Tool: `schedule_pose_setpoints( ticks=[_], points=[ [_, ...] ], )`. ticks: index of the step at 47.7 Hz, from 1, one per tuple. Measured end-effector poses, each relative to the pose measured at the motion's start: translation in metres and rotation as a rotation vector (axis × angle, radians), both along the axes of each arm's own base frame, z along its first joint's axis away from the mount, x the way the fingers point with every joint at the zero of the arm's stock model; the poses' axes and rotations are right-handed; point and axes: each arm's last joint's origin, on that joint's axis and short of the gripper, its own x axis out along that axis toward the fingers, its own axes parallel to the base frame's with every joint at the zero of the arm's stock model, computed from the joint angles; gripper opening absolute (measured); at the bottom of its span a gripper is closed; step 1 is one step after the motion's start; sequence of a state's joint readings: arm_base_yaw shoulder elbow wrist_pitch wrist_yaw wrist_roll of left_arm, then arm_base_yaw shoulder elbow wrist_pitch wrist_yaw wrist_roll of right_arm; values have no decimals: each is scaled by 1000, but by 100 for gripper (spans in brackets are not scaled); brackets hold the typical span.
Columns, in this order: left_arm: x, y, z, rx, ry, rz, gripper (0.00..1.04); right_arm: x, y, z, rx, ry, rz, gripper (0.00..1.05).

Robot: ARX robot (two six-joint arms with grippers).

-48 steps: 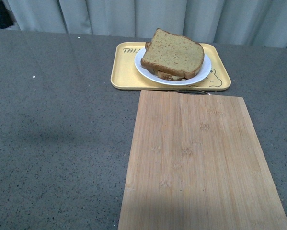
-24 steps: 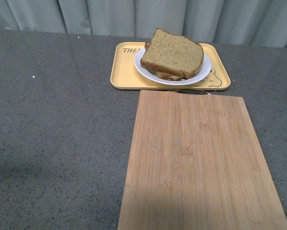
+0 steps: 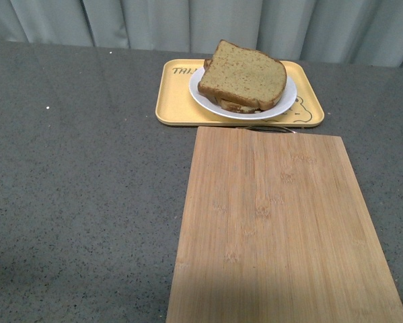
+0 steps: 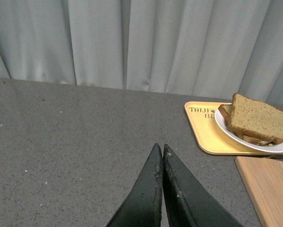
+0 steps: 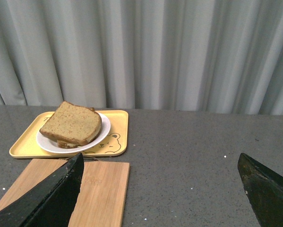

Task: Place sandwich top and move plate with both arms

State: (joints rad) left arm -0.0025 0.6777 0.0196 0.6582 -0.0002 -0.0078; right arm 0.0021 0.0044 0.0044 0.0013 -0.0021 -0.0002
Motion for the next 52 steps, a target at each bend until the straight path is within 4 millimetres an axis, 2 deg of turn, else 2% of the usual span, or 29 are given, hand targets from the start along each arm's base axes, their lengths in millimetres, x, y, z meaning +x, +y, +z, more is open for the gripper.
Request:
schedule_pose_setpoints(
  ticks=[17, 52],
  points=[
    [-16, 0, 6, 0, -19, 0, 4, 0, 0, 0, 0, 0, 0, 95],
    [-34, 0, 6, 0, -22, 0, 4, 0, 0, 0, 0, 0, 0, 95]
  ],
)
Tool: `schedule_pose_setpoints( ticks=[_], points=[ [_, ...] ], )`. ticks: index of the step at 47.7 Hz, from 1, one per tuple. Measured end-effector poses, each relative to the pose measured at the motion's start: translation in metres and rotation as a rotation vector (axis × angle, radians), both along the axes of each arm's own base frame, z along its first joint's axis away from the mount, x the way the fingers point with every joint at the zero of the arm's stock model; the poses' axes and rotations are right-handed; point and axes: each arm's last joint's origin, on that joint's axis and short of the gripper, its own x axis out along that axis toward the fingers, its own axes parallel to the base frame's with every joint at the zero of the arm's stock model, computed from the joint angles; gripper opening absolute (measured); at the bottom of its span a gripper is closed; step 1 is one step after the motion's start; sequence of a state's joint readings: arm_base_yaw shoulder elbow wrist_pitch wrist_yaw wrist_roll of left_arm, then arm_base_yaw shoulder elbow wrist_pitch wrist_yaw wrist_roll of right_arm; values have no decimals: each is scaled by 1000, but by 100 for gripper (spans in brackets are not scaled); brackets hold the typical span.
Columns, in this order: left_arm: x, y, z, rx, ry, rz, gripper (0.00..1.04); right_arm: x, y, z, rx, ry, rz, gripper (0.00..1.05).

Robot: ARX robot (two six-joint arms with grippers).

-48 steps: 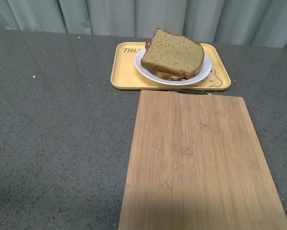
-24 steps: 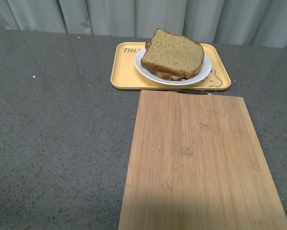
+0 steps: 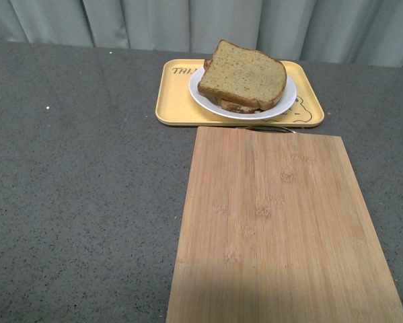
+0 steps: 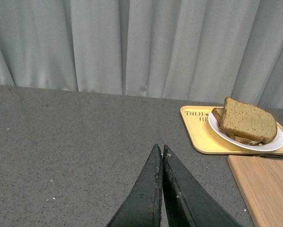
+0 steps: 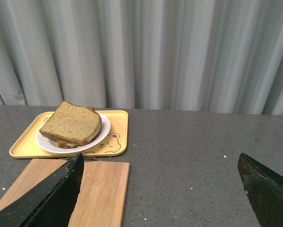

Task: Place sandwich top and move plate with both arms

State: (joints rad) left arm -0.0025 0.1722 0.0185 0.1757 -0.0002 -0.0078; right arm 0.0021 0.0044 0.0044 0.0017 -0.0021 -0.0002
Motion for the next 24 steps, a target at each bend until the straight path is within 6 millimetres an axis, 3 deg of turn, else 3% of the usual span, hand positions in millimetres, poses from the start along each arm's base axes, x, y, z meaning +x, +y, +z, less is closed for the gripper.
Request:
schedule_pose_setpoints(
  ticks=[12, 19, 24],
  points=[
    [-11, 0, -3, 0, 6, 0, 4, 0, 0, 0, 0, 0, 0, 95],
    [-11, 0, -3, 0, 6, 0, 24, 0, 0, 0, 0, 0, 0, 95],
    [-11, 0, -3, 0, 5, 0, 47, 0, 0, 0, 0, 0, 0, 95]
  ],
)
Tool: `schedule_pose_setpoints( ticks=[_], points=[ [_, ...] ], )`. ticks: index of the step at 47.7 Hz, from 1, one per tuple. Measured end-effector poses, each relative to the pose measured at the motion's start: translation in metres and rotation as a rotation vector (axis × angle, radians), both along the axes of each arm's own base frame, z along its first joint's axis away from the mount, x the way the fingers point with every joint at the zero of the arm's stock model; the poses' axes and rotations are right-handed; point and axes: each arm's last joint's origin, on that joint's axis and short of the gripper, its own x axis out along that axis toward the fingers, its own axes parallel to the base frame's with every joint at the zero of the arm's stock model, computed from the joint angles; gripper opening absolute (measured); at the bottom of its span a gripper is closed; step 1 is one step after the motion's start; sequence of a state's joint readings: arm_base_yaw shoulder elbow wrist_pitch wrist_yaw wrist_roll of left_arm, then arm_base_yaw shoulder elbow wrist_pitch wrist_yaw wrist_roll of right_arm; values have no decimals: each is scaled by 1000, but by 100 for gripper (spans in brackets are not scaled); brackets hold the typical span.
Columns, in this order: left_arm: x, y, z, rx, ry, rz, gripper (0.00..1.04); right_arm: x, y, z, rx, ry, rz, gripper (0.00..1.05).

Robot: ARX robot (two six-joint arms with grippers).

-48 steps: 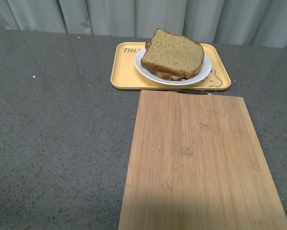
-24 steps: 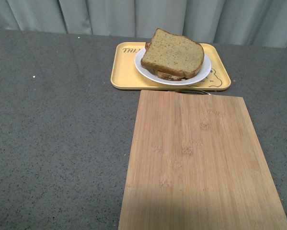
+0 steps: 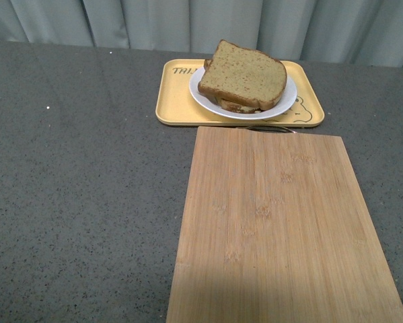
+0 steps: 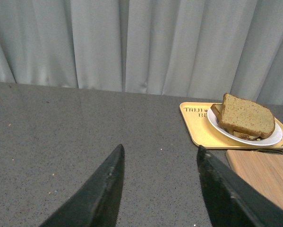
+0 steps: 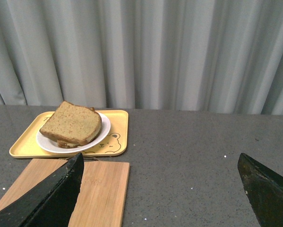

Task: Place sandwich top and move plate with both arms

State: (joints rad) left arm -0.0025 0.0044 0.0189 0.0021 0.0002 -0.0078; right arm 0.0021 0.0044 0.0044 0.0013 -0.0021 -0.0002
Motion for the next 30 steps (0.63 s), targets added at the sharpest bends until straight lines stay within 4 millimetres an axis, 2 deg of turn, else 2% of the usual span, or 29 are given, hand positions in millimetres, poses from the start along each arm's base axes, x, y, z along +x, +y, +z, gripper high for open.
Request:
schedule_pose_setpoints(
  ticks=[13, 30],
  points=[
    [0, 0, 0, 0, 0, 0, 100, 0, 0, 0, 0, 0, 0, 95],
    [0, 0, 0, 0, 0, 0, 98, 0, 0, 0, 0, 0, 0, 95]
  ],
)
